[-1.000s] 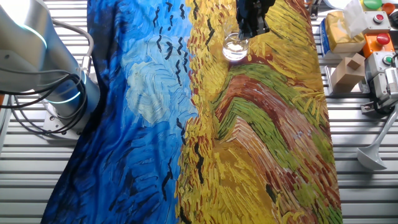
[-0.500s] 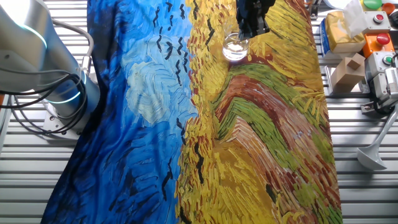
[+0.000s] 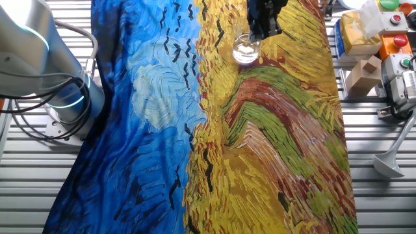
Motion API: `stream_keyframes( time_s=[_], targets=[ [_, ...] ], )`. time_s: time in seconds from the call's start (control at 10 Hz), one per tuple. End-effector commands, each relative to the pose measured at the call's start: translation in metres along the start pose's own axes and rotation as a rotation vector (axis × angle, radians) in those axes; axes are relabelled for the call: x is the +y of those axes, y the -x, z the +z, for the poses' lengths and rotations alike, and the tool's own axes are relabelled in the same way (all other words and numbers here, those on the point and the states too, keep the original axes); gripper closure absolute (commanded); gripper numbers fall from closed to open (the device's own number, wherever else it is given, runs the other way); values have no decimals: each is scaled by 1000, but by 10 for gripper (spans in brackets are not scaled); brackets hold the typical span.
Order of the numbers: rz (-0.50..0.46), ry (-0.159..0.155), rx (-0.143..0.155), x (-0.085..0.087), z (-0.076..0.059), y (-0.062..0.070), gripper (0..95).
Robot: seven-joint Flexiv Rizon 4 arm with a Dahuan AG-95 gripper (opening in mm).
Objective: Stir the beaker with a glass rod
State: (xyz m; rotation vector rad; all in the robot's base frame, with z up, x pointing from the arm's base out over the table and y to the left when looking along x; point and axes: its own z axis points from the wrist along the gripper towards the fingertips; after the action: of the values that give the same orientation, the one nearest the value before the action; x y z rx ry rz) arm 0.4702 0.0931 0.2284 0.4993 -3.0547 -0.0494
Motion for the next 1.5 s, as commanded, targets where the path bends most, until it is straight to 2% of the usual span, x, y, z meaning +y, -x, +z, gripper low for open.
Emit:
stream_keyframes(
  time_s=[0.1, 1.2, 1.5],
  targets=[
    [1, 0, 0, 0, 0, 0, 950],
    [-5, 2, -2, 0, 0, 0, 950],
    [-28, 2, -4, 1, -6, 6, 950]
  ],
)
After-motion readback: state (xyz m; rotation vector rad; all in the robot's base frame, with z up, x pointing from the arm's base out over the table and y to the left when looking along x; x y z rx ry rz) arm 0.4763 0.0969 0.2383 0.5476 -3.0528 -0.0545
